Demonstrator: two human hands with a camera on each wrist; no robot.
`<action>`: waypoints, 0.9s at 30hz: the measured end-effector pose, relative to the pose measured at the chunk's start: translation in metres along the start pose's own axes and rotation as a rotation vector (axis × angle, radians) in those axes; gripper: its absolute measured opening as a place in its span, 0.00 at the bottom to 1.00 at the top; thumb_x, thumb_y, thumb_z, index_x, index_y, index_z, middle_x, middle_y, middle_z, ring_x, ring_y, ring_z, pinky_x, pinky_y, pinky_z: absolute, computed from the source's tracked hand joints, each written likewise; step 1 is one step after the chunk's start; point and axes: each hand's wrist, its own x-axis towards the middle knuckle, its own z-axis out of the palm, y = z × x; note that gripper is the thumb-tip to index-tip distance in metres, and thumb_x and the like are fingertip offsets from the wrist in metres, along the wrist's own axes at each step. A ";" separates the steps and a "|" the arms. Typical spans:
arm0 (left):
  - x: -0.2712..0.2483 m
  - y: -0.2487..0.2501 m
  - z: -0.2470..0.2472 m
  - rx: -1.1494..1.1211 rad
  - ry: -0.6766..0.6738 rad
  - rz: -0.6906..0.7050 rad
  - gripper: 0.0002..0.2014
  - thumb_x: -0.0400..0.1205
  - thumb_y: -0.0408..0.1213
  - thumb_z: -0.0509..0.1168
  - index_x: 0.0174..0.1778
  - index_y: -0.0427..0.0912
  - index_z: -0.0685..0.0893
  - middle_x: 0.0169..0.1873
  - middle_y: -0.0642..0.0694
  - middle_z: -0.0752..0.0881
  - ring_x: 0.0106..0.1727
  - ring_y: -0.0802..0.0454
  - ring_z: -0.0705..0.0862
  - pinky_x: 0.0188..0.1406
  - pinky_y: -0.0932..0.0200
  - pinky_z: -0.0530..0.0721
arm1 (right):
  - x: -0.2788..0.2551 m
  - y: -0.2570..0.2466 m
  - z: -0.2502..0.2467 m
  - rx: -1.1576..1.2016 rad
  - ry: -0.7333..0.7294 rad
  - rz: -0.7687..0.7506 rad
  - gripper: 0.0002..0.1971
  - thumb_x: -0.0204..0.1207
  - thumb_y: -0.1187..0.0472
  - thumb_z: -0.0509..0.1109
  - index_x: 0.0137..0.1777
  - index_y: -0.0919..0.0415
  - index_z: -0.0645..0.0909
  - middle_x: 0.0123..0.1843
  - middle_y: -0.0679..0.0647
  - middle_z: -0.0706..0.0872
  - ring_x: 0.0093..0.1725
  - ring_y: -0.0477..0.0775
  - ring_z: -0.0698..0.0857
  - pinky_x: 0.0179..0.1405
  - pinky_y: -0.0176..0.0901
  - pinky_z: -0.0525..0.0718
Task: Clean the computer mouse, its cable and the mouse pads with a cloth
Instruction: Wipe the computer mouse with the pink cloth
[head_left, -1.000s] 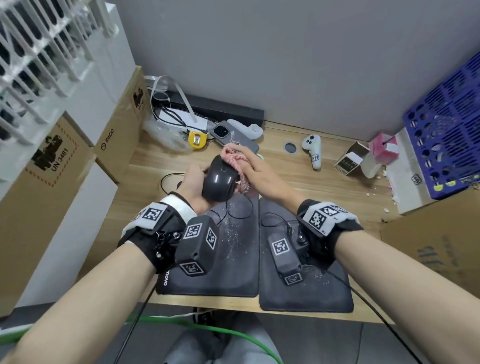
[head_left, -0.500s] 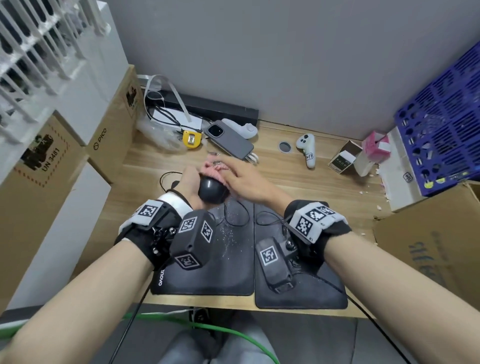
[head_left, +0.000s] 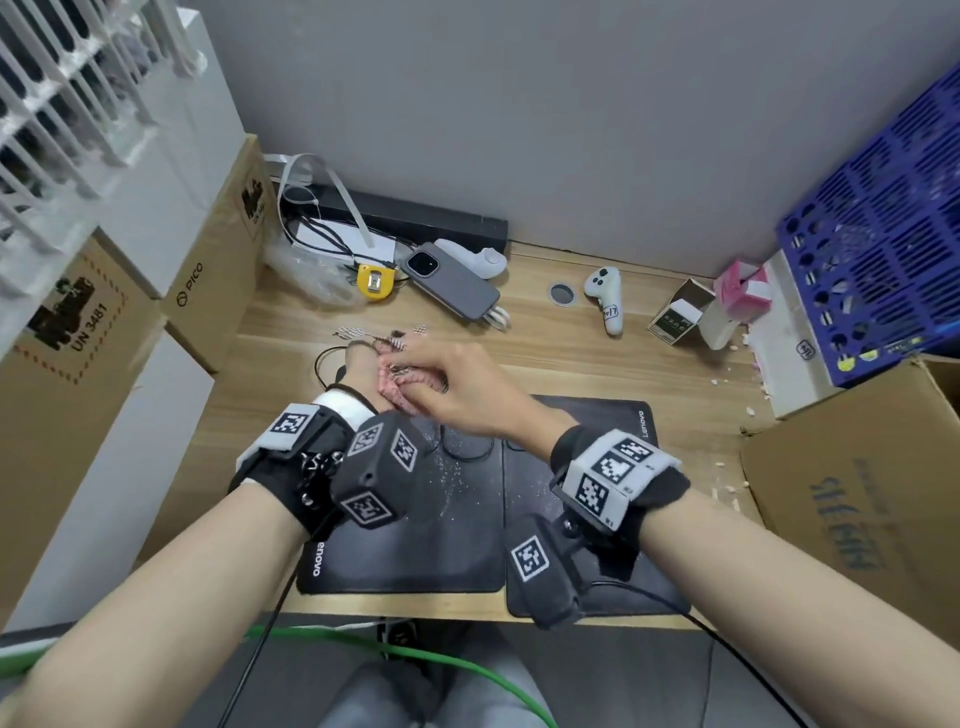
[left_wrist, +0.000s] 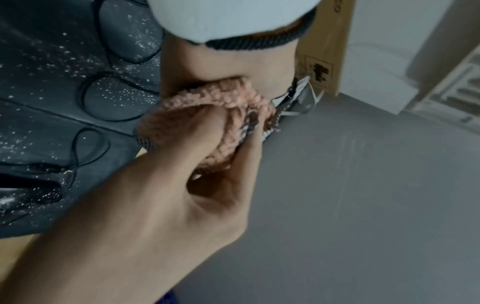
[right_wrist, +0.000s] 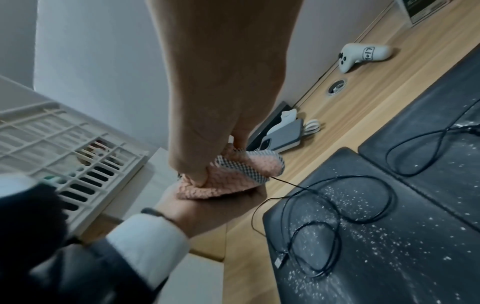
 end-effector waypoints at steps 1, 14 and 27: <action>-0.002 0.001 -0.001 0.064 -0.018 -0.003 0.18 0.86 0.47 0.51 0.36 0.42 0.74 0.30 0.41 0.79 0.32 0.47 0.80 0.36 0.55 0.81 | 0.002 0.001 0.000 -0.003 -0.001 0.006 0.16 0.77 0.62 0.69 0.64 0.53 0.86 0.56 0.52 0.89 0.49 0.48 0.84 0.51 0.39 0.81; 0.023 0.002 -0.007 0.154 0.008 -0.094 0.20 0.82 0.54 0.55 0.55 0.46 0.85 0.50 0.39 0.89 0.47 0.40 0.89 0.40 0.42 0.88 | 0.012 0.005 -0.011 -0.021 0.010 0.088 0.20 0.76 0.59 0.69 0.69 0.50 0.81 0.63 0.50 0.87 0.59 0.47 0.84 0.56 0.36 0.75; 0.027 0.008 -0.002 0.017 -0.632 0.108 0.27 0.82 0.47 0.59 0.72 0.31 0.75 0.67 0.26 0.78 0.68 0.34 0.79 0.72 0.39 0.71 | 0.009 0.009 -0.018 -0.011 -0.032 0.018 0.20 0.76 0.57 0.71 0.69 0.49 0.81 0.58 0.49 0.89 0.45 0.37 0.83 0.45 0.30 0.79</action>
